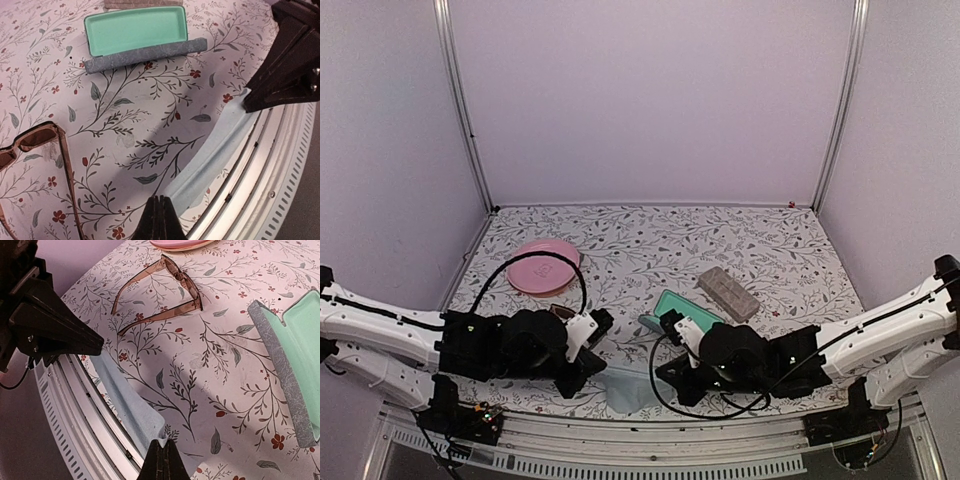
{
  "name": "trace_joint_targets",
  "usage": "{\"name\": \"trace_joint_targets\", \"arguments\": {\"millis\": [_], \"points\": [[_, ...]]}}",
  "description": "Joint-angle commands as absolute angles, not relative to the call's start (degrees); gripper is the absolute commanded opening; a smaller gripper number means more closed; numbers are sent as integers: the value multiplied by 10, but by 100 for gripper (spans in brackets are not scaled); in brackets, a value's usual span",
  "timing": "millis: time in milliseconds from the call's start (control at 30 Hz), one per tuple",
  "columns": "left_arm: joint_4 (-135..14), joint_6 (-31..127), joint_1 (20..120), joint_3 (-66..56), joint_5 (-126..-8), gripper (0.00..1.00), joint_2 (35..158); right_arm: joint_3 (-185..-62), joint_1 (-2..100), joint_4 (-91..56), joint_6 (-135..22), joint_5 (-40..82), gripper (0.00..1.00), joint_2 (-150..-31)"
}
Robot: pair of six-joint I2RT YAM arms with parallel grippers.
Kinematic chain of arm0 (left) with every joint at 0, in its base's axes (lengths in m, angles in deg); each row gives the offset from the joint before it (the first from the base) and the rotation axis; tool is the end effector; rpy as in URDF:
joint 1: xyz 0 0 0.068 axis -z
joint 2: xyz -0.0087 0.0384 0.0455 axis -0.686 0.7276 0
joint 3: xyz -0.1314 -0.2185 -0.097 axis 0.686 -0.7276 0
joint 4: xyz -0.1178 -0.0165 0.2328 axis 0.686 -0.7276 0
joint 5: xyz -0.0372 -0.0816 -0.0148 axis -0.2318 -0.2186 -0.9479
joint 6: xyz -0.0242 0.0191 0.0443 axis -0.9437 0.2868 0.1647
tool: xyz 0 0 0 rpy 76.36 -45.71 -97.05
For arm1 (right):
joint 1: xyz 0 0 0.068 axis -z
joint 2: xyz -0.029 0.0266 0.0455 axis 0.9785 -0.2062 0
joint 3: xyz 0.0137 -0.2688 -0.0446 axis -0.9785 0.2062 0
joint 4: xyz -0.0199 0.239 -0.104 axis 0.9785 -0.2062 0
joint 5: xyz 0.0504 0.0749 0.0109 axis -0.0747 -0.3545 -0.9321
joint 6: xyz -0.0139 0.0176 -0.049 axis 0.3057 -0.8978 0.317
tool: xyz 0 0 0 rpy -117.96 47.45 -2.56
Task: Organize the sunglasses
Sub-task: Fold the glasses cleaning cloth at the center of the board.
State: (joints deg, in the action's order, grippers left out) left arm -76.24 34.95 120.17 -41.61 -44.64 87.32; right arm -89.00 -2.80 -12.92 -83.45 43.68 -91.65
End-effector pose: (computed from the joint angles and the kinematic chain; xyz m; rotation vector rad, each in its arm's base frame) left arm 0.0613 -0.2240 0.2083 0.9350 2.1934 -0.5987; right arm 0.0556 0.2894 0.1954 -0.7878 2.1796 0.8133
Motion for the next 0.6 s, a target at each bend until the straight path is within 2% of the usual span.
{"name": "trace_joint_targets", "arguments": {"millis": [0,567], "points": [[-718,403,1160,-431,-472,0,903,-883,-2,-107,-826,448,0,-933],[-615,503,1038,-417,-552,0,1034,-920,94,-60,-720,376,0,-1043]]}}
